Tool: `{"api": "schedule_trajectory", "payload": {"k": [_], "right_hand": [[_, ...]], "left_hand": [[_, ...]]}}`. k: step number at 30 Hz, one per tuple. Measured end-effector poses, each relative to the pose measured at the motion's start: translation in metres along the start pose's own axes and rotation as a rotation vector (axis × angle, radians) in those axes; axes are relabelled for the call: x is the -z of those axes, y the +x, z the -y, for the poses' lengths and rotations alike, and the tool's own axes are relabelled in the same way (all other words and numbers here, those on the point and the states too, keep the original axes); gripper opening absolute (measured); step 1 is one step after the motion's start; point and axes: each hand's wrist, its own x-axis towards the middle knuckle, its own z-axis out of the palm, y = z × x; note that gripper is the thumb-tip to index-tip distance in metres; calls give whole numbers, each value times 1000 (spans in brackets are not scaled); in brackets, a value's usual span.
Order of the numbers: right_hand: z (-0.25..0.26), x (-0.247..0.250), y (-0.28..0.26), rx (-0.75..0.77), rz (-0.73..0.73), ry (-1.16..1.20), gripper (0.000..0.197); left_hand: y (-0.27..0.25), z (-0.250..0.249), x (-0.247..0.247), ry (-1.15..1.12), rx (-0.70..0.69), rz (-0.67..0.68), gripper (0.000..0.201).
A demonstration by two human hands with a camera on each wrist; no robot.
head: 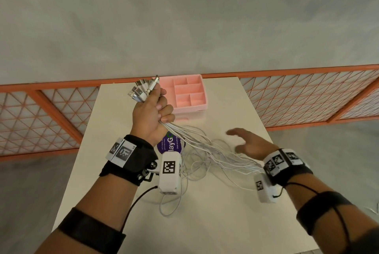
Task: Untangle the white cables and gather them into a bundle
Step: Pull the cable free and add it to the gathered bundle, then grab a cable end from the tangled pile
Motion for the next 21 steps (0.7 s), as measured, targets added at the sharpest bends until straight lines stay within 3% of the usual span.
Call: {"api": "schedule_trajectory", "payload": {"k": [2,4,7,11,14,18,19,21], "right_hand": [[40,-22,-3,241,27,259,63],[69,-43,-3,385,112,343,58],[81,-55,1,428,179,420,31],[66,-40,6,344,165,359,18],[40,-21,4,294,126,258,28],[3,2,-5,89,-128,444,40],[-7,6,-6,19,-227,426,34],[-27,10,-6,-159,-340,176,21]], "left_hand": [[-2,1,-10,-4,-4,24,31],[-3,-3,-19,-14,-19,35,32],[-3,-11,-25,-19,-48,27,33],[0,-18,-16,-62,-68,-10,33],[3,-23,-7,-83,-71,-30,32],[3,-18,3,-43,-54,-38,31],[3,-16,6,-36,-47,-44,31],[3,-11,11,-24,-29,-51,30]]}}
